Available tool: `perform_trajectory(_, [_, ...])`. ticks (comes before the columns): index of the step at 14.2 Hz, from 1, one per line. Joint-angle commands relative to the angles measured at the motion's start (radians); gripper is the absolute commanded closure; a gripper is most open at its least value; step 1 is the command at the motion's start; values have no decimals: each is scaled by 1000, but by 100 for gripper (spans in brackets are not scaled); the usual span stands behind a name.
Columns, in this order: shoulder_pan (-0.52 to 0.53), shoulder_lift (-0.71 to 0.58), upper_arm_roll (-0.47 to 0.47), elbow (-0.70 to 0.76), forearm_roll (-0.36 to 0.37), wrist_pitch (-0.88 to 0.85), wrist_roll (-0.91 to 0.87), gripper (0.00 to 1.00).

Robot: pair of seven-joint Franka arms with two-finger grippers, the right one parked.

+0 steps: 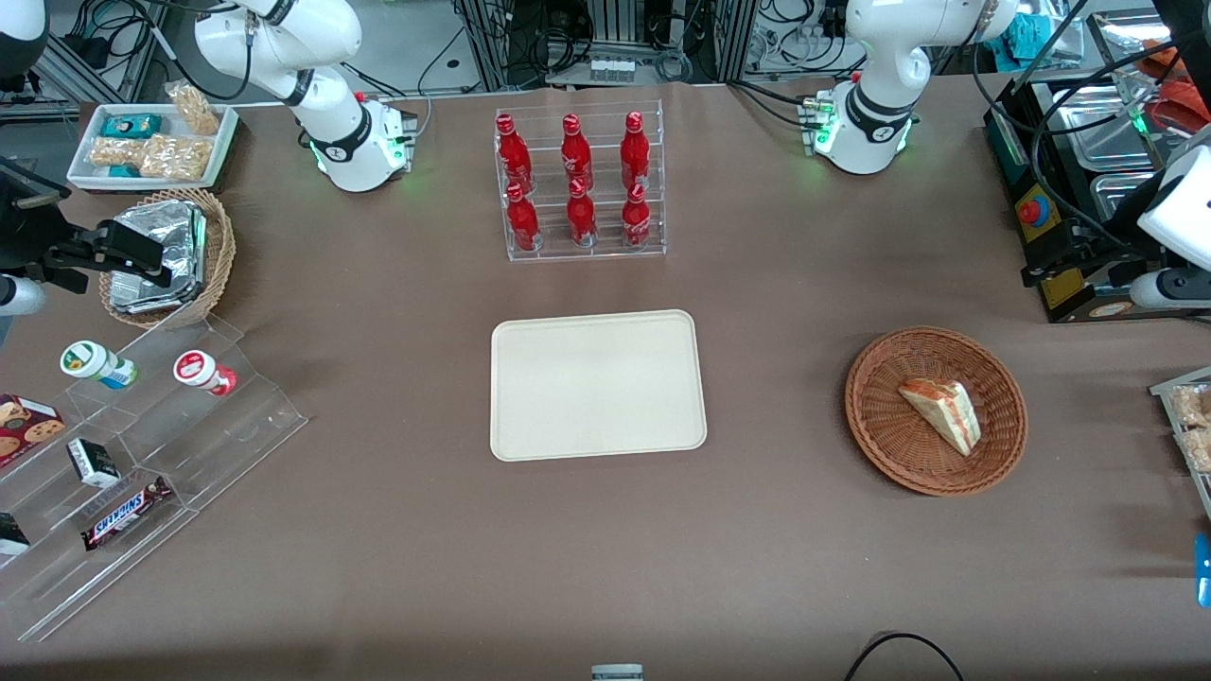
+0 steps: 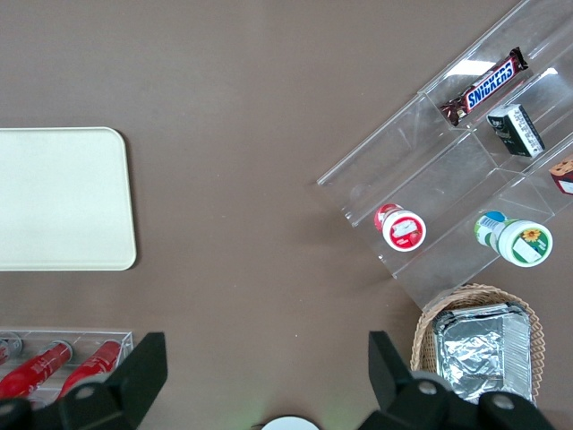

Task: Place sandwich from basket to tray
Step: 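Move the left gripper over the wicker basket above the sandwich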

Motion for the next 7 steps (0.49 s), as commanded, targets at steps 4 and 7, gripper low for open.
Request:
perform_trajectory(4, [1, 42, -2, -56, 37, 7, -17, 0])
perform_trajectory(7, [1, 81, -2, -167, 40, 129, -18, 0])
